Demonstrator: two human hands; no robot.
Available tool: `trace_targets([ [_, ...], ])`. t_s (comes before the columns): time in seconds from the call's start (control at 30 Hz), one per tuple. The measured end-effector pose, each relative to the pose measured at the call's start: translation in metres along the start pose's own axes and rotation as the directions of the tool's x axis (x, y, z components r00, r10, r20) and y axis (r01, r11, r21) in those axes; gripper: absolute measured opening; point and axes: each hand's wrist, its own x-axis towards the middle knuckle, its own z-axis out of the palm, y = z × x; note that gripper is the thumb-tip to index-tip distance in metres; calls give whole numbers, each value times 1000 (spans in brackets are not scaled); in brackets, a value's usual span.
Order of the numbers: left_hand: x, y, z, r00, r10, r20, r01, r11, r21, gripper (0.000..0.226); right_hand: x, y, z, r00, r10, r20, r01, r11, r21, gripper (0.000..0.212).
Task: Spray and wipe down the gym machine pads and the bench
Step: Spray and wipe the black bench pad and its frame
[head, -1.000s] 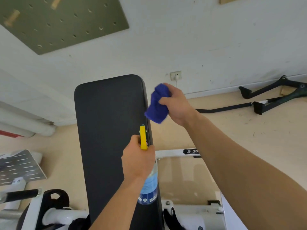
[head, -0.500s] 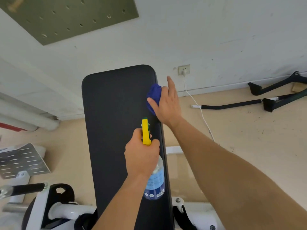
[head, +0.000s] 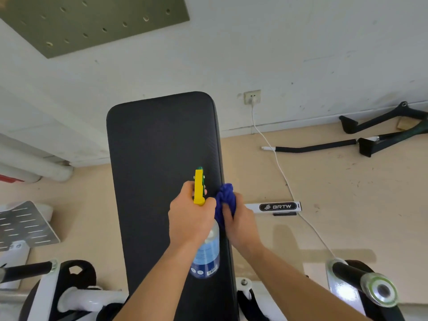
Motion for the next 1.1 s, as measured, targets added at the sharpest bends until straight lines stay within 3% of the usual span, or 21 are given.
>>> trace_targets([
  [0.23, 22, 15, -15, 998, 64, -21, -65, 997, -41, 9, 131, -129, -42, 970, -164, -178, 174, 984, 43, 29],
  [0.33, 30, 17, -18, 996, 82, -32, -84, 995, -62, 12, 153, -146, -37, 964, -176, -199, 188, 981, 45, 33],
  [0.5, 25, 8, -20, 997, 75, -19, -76, 996, -46, 9, 86, -70, -5, 977, -67, -204, 70, 998, 5, 28],
  [0.67, -7, -23, -14, 1000, 5, 29, -5, 1000, 16, 12, -20, 19, 17, 991, 123, -52, -125, 991, -52, 23],
  [0.87, -57, -62, 2, 994, -48, 95, 40, 995, 88, 13, -107, 91, 10, 935, 288, 207, -276, 957, -85, 16],
  [1.0, -81, -82, 12, 989, -59, 136, 38, 987, 158, 13, -96, 86, -27, 918, 384, 99, -393, 913, 110, 14],
  [1.1, -95, -94, 18, 979, -54, 195, 13, 979, 203, 13, -89, 66, -51, 932, 361, 32, -359, 909, 213, 14],
])
